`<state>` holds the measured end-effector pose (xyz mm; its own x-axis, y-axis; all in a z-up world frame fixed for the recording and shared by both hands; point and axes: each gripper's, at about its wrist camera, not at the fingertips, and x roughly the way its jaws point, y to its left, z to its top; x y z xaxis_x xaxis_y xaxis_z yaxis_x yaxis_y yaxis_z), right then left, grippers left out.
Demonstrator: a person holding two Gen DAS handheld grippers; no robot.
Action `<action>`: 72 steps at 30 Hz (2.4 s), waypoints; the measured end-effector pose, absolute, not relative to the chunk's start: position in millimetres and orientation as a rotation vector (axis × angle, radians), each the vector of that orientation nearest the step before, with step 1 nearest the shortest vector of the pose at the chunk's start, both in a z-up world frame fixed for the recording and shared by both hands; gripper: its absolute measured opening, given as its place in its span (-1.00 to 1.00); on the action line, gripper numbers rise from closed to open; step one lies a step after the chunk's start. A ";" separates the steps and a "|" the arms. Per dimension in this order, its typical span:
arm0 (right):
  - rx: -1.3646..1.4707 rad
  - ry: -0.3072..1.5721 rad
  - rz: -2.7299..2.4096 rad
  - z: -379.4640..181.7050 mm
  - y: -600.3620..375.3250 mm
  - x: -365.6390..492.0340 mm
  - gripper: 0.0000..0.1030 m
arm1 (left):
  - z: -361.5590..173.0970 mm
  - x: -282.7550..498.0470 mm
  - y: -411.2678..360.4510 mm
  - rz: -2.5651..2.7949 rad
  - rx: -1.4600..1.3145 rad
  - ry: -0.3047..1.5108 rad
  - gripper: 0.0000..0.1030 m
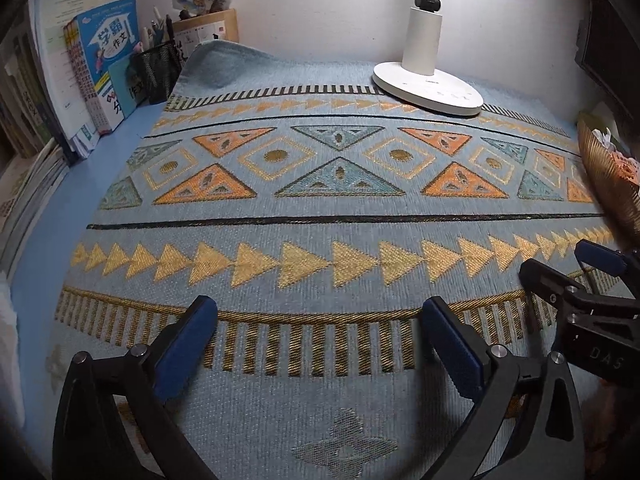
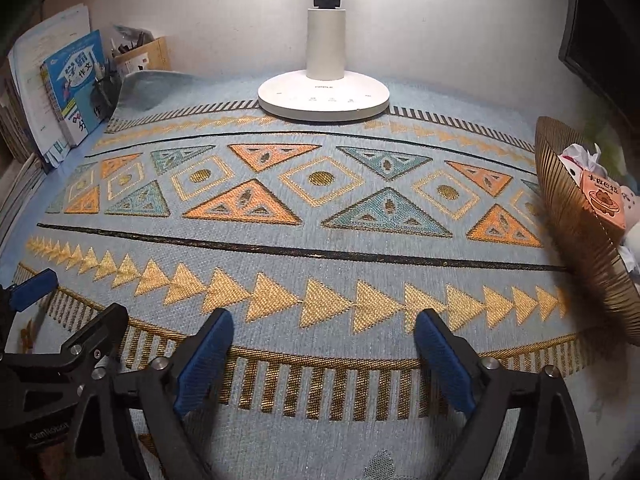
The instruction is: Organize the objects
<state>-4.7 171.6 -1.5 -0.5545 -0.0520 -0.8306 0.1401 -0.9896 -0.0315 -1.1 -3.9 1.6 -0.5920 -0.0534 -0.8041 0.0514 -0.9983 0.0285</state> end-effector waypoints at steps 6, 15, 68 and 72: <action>1.438 0.094 -2.686 -2.6 180.4 -5.3 1.00 | 0.5 -6.2 -1.8 -2.752 1.410 0.038 1.00; 1.399 0.078 -2.731 -5.1 178.2 0.5 1.00 | 0.7 -6.0 -0.5 -2.738 1.410 0.038 1.00; 1.398 0.078 -2.733 -5.7 178.7 0.8 1.00 | -1.1 -7.4 -4.0 -2.758 1.407 0.042 1.00; 1.398 0.078 -2.733 -7.1 178.0 0.6 1.00 | -1.2 -7.3 -4.2 -2.758 1.407 0.042 1.00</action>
<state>0.6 178.0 -7.1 -0.5833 -0.0399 -0.8113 0.0859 -0.9962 -0.0128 -7.3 -4.2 -1.2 -0.5864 -0.0278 -0.8095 0.0524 -0.9986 -0.0037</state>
